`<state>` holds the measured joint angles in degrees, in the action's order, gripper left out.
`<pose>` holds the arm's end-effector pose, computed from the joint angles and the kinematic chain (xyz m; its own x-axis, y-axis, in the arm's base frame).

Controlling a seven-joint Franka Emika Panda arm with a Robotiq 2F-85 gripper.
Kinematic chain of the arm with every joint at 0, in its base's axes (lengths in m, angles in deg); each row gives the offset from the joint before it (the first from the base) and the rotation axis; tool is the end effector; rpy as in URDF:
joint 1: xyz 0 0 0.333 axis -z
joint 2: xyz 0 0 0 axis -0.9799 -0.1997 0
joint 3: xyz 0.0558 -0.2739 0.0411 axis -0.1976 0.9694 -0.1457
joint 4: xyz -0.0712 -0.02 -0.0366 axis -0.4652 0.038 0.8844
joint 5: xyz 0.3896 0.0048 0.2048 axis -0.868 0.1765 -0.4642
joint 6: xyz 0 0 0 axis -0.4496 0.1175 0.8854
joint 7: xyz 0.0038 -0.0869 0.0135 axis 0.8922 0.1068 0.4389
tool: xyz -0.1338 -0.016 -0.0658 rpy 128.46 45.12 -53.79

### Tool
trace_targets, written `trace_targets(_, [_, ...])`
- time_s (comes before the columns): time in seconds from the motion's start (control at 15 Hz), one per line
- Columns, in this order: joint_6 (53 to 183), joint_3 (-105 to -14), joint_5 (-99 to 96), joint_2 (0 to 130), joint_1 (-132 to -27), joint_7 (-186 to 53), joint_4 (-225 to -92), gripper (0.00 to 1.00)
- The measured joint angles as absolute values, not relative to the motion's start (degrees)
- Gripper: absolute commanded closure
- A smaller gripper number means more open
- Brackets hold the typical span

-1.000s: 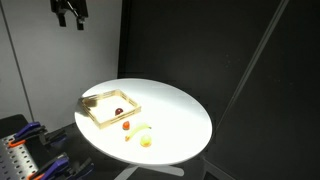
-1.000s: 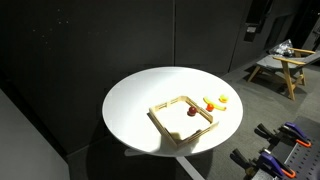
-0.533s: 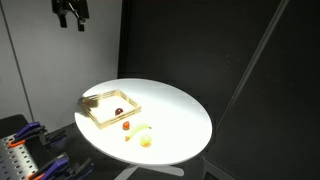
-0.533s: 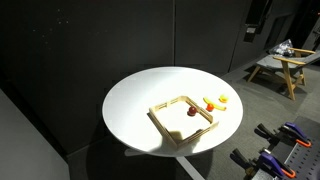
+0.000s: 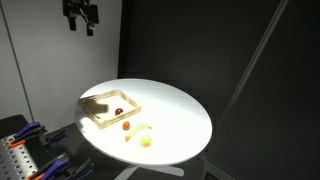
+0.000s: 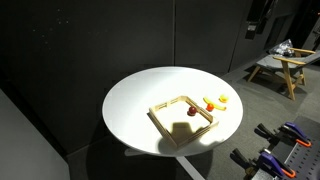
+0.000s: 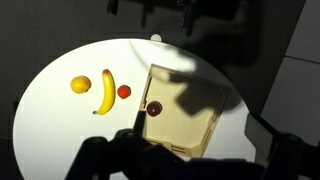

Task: Pick up the yellow lemon toy and put it in the wooden tray

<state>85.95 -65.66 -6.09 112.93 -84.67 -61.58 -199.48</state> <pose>0.4464 0.0695 0.4549 0.9900 0.1410 -0.0007 0.1410 -0.9900 -0.0036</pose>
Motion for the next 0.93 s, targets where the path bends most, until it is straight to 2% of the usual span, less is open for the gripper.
trace_targets(0.93, [101.2, -57.0, -8.2, 103.0, -79.3, -54.9, -199.7, 0.00])
